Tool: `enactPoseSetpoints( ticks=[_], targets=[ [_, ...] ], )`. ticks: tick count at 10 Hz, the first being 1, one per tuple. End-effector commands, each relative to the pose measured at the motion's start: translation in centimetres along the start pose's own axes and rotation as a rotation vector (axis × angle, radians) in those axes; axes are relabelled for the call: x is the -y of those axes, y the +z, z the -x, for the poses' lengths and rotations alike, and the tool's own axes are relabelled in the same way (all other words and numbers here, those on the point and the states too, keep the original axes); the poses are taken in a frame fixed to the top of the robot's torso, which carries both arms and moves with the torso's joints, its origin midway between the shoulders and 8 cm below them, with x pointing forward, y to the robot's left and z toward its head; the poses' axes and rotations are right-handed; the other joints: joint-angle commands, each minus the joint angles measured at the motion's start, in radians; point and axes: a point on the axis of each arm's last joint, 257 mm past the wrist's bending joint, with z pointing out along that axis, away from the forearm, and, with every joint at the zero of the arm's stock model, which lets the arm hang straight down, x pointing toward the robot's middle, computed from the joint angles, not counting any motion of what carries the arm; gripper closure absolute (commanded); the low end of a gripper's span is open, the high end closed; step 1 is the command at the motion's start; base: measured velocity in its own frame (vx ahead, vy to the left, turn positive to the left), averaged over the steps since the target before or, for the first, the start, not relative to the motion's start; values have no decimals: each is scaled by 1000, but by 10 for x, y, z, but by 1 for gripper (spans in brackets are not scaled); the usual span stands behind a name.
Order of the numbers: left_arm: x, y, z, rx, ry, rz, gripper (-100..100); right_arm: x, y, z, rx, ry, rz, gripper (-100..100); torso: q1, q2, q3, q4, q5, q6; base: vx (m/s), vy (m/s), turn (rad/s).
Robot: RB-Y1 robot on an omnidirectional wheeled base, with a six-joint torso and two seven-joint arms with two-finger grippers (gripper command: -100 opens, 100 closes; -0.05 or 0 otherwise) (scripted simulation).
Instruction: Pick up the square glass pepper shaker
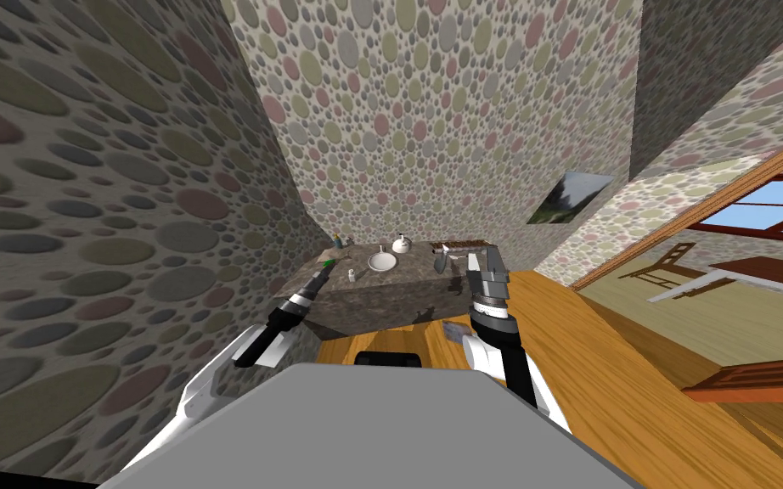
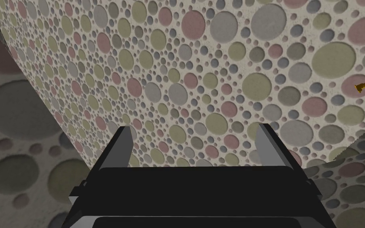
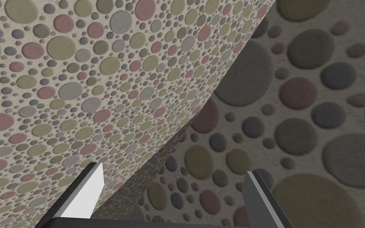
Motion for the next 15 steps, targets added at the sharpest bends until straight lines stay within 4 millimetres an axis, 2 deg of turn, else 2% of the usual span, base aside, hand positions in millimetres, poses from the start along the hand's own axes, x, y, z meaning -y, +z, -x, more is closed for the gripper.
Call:
enactPoseSetpoints(
  ticks=[1, 6, 7, 8, 9, 11, 13, 15],
  targets=[
    [-21, -4, -9, -47, 64, 53, -100, 0, 0, 0, 0, 0, 0, 0, 0, 0, 0, 0, 0, 0, -2, -82, -61],
    [-85, -27, -24, -177, 232, 197, -100, 0, 0, 0, 0, 0, 0, 0, 2, -4, -2, -1, 1, 0, 24, -67, -63],
    [-85, -27, -24, -177, 232, 197, -100, 0, 0, 0, 0, 0, 0, 0, 2, -5, -3, -1, 1, 0, 32, -39, -11],
    [-97, -33, -26, -201, 260, 224, -100, 0, 0, 0, 0, 0, 0, 0, 4, -4, -2, -1, 1, 0, 27, -33, -33],
    [-120, -45, -31, -247, 310, 274, -100, 0, 0, 0, 0, 0, 0, 0, 4, -4, -2, -1, 1, 0, 72, -51, -108],
    [-140, -59, -35, -288, 352, 320, -100, 0, 0, 0, 0, 0, 0, 0, 3, -8, -4, -2, 1, 0, 91, -44, -63],
    [-171, -85, -44, -357, 411, 395, -100, 0, 0, 0, 0, 0, 0, 0, 5, -9, -5, -2, 1, 0, 140, -21, -84],
    [-193, -107, -52, -408, 446, 449, -100, 0, 0, 0, 0, 0, 0, 0, 6, -12, -7, -3, 1, 0, 154, 5, -85]
  ],
)
